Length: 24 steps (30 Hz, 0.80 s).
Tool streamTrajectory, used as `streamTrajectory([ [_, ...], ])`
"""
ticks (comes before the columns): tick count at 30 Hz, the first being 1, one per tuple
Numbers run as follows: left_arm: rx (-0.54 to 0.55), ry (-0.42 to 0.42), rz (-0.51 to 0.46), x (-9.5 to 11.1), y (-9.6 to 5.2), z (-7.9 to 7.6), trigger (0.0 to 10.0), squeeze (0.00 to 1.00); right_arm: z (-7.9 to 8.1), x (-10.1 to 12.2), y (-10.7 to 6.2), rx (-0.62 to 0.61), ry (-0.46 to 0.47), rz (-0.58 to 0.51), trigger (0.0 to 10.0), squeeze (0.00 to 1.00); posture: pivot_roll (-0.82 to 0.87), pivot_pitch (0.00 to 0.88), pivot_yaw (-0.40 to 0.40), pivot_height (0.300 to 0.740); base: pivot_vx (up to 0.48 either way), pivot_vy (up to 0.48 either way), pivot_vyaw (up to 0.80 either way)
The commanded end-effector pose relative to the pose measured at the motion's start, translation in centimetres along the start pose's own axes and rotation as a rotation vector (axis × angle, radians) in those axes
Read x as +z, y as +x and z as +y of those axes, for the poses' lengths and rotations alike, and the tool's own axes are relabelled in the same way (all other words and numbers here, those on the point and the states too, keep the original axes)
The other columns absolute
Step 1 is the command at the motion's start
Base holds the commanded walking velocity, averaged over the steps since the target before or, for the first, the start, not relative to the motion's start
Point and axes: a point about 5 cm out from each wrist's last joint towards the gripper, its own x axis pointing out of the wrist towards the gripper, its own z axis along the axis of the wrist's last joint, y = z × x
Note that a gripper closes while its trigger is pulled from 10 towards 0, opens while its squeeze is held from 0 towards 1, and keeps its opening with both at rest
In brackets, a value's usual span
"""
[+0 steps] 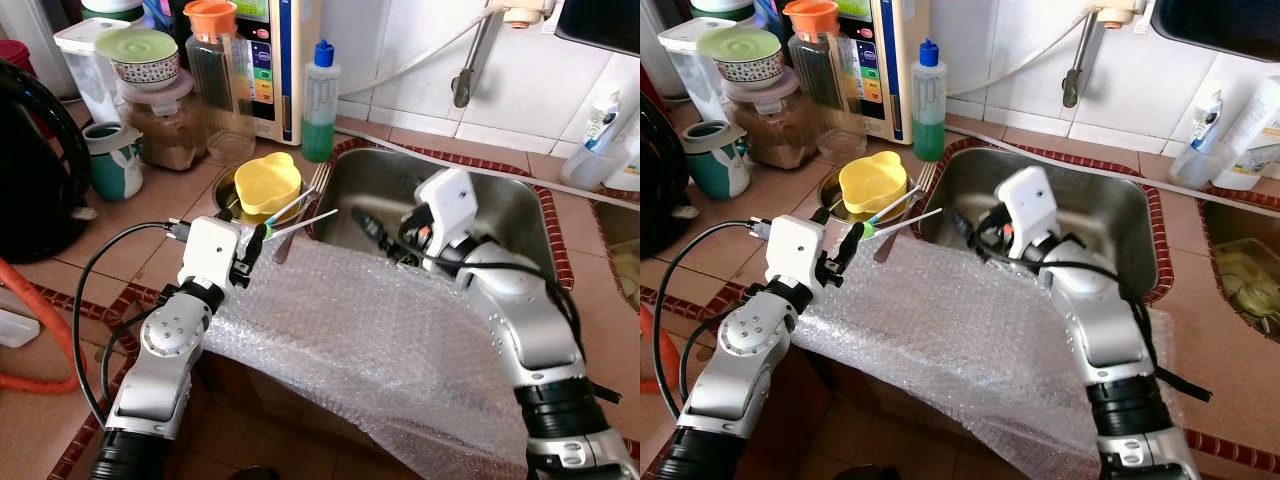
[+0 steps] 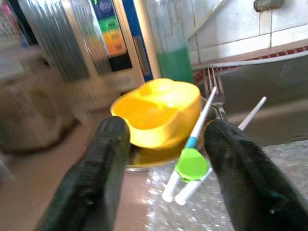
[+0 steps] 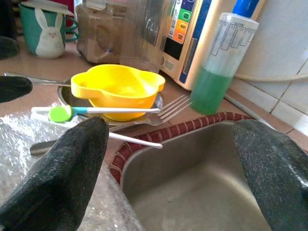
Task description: Kitchen organization
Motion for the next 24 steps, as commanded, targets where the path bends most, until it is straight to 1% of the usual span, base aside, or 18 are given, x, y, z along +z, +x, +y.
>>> streamTrajectory([
  [1, 0.0, 0.043, 0.0, -0.6, -0.5, -0.2, 10.0, 1.0, 0.3, 0.5, 0.0, -0.003, -0.019, -0.025, 10.0, 0.0, 0.1, 0.012, 0.034, 0.74, 0.0, 0.0, 0.0],
  [5, 0.011, 0.046, 0.024, -1.4, -0.7, 0.2, 10.0, 1.0, 0.5, 0.8, 0.0, -0.008, -0.017, -0.03, 10.0, 0.0, 0.09, 0.012, 0.045, 0.74, 0.0, 0.0, 0.0],
  [9, -0.038, 0.053, 0.041, -2.0, -0.5, -0.3, 10.0, 1.0, 0.3, 0.8, -0.2, -0.013, -0.032, -0.027, 10.0, 0.0, 0.08, 0.006, 0.055, 0.74, 0.0, 0.0, 0.0],
  [11, -0.095, 0.06, 0.045, -2.5, -0.2, -0.8, 10.0, 1.0, 0.1, 0.7, -0.4, -0.023, -0.035, -0.024, 10.0, 0.0, 0.07, 0.003, 0.053, 0.74, 0.0, 0.0, 0.0],
  [12, -0.154, 0.044, 0.049, -2.7, 0.0, -1.3, 10.0, 1.0, 0.1, 0.7, -0.4, -0.022, -0.036, -0.023, 10.0, 0.0, 0.07, 0.001, 0.052, 0.74, 0.0, 0.0, 0.0],
  [13, -0.178, 0.026, 0.055, -2.8, 0.1, -1.5, 10.0, 1.0, 0.2, 0.6, -0.5, -0.017, -0.039, -0.021, 10.0, 0.0, 0.06, 0.0, 0.05, 0.74, 0.0, 0.0, 0.0],
  [15, -0.19, 0.022, 0.06, -2.9, 0.3, -1.6, 10.0, 1.0, 0.3, 0.6, -0.6, -0.009, -0.046, -0.017, 10.0, 0.0, 0.05, 0.0, 0.05, 0.74, 0.0, 0.0, 0.0],
  [20, -0.222, 0.044, 0.065, -3.0, 0.7, -1.6, 10.0, 1.0, 0.4, 0.7, -0.6, -0.005, -0.058, -0.015, 10.0, 0.0, 0.03, 0.0, 0.054, 0.74, 0.0, 0.0, 0.0],
  [21, -0.213, 0.077, 0.067, -2.9, 1.3, -1.3, 10.0, 1.0, 0.3, 0.8, -0.8, -0.011, -0.06, -0.016, 10.0, 0.0, 0.02, 0.0, 0.054, 0.74, 0.0, 0.0, 0.0],
  [22, -0.213, 0.077, 0.067, -2.9, 1.3, -1.3, 10.0, 1.0, 0.3, 0.8, -0.8, -0.011, -0.06, -0.016, 10.0, 0.0, 0.02, 0.0, 0.054, 0.74, 0.0, 0.0, 0.0],
  [23, -0.207, 0.1, 0.067, -2.8, 1.8, -1.0, 10.0, 1.0, 0.2, 0.8, -1.0, -0.016, -0.063, -0.015, 10.0, 0.0, 0.02, 0.0, 0.053, 0.74, 0.0, 0.0, 0.0],
  [24, -0.209, 0.101, 0.063, -2.8, 1.9, -0.9, 10.0, 1.0, 0.2, 0.8, -1.1, -0.017, -0.064, -0.015, 10.0, 0.0, 0.02, 0.0, 0.052, 0.74, 0.0, 0.0, 0.0],
])
